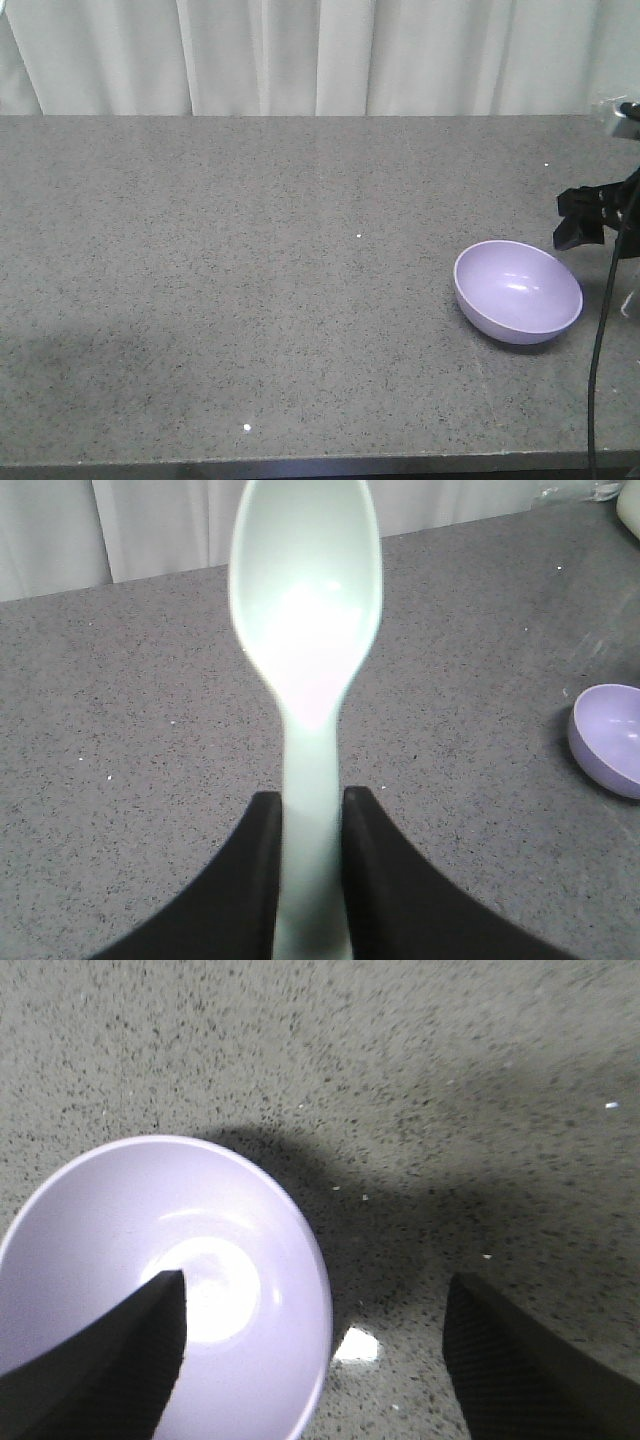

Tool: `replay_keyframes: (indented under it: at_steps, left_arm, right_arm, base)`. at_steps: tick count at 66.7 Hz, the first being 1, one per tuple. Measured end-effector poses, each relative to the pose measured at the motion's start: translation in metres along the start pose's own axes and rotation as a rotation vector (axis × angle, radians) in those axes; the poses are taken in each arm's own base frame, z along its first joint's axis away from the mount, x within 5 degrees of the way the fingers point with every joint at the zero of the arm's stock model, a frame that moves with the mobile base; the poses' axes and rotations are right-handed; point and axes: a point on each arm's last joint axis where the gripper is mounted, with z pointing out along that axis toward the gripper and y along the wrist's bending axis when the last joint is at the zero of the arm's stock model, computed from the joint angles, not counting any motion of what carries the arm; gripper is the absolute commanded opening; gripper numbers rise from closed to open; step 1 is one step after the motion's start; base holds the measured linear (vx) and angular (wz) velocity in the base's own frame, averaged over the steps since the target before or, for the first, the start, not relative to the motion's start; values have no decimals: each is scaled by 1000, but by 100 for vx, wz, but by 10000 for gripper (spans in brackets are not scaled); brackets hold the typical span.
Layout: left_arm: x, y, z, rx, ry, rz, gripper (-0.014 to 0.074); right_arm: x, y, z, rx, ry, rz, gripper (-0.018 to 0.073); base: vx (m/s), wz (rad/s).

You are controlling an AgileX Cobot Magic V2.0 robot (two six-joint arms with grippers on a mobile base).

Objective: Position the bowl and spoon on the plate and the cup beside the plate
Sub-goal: 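Lower the right gripper onto the rim of the lavender bowl, then grip the bowl rim with the right gripper and lift it up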

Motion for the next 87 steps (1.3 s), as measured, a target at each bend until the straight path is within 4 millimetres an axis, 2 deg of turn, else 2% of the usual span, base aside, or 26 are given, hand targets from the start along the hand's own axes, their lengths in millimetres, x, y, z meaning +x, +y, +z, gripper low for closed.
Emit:
replay_keyframes:
  at_steps: [14,28,37,53,65,72,76,83,87]
  left_arm:
    - [0,0,0,0,1,0,-8]
    - [0,0,0,0,1,0,-8]
    - [0,0,0,0,1,0,-8]
    - [0,0,0,0,1,0,-8]
    - [0,0,0,0,1,1,-8]
    - [0,0,0,0,1,1,-8]
    - [0,0,0,0,1,1,-8]
    - [0,0,0,0,1,1,-8]
    - [0,0,0,0,1,1,-8]
  right_arm:
    - [0,-5,40,-33,101,-6,517]
    - [1,-7,63,-61,158,-8,480]
    - [2,-5,72,-65,181,-14,354]
    - [3,-6,80,-65,199,-7,-18]
    - [0,-5,78,-70,185,-7,-10]
    - [-7,-1,65,-94,166,-15,-9]
    - [-15,5,46,-121,131,-31,-8]
    - [-28,23,-7,-206,14,-70,-7]
    - [-31,35,-46,-265,-75,-107,-7]
  base:
    - [0,0]
    - [0,0]
    - [0,0]
    - [0,0]
    - [0,0]
    - [0,0]
    - [0,0]
    - [0,0]
    - [0,0]
